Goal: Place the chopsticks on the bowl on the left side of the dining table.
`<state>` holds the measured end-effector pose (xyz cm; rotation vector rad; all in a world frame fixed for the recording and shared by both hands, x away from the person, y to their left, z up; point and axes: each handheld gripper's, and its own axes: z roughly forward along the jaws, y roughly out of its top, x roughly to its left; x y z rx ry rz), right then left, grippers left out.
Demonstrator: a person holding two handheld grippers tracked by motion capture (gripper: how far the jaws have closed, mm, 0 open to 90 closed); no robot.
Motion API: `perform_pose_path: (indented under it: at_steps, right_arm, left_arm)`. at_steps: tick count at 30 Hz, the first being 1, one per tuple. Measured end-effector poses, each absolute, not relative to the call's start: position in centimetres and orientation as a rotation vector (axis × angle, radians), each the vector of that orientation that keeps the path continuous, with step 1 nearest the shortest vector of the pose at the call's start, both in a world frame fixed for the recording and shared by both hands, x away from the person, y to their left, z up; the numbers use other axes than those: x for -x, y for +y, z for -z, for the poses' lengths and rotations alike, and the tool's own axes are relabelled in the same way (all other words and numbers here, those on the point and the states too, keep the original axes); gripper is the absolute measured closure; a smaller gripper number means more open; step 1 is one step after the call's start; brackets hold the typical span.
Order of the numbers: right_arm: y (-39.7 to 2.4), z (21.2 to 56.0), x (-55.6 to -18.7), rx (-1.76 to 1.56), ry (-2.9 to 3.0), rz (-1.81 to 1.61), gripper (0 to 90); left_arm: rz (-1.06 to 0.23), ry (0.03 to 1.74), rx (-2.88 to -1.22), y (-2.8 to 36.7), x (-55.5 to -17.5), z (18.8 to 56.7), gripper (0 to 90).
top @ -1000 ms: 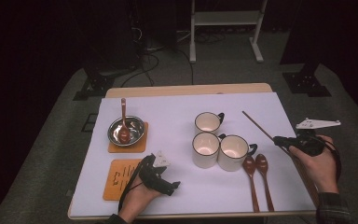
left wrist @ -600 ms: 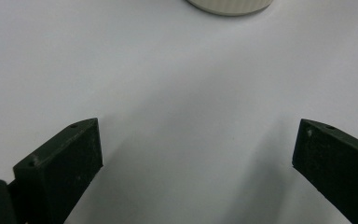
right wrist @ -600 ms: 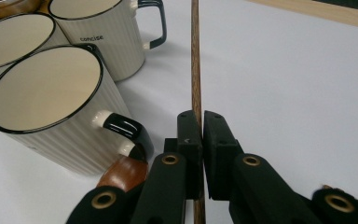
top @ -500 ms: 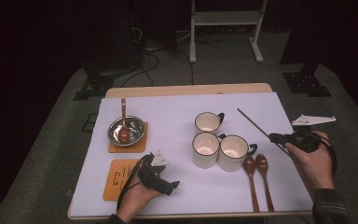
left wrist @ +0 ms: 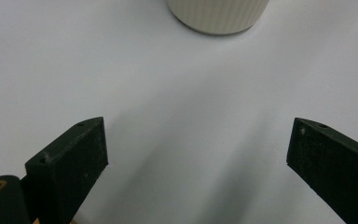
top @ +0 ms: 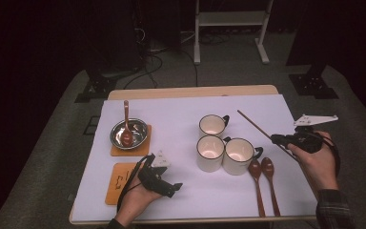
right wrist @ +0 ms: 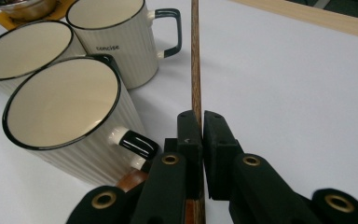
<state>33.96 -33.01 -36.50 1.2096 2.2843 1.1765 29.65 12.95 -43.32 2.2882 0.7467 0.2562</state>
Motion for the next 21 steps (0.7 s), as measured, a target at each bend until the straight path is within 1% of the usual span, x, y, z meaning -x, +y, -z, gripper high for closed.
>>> perform_pose_path:
  at_steps: [5,21]
  right_arm:
    - [-32.7,36.2,-34.2,-1.194,2.293,-1.198,85.4]
    - [-32.2,36.0,-34.9,-1.170,2.321,-1.219,85.4]
  left_arm:
    - [-0.263,0.725,-2.286,13.0,-29.8,42.9,4.3]
    - [-0.210,0.647,-2.310,13.1,-31.3,41.6,4.3]
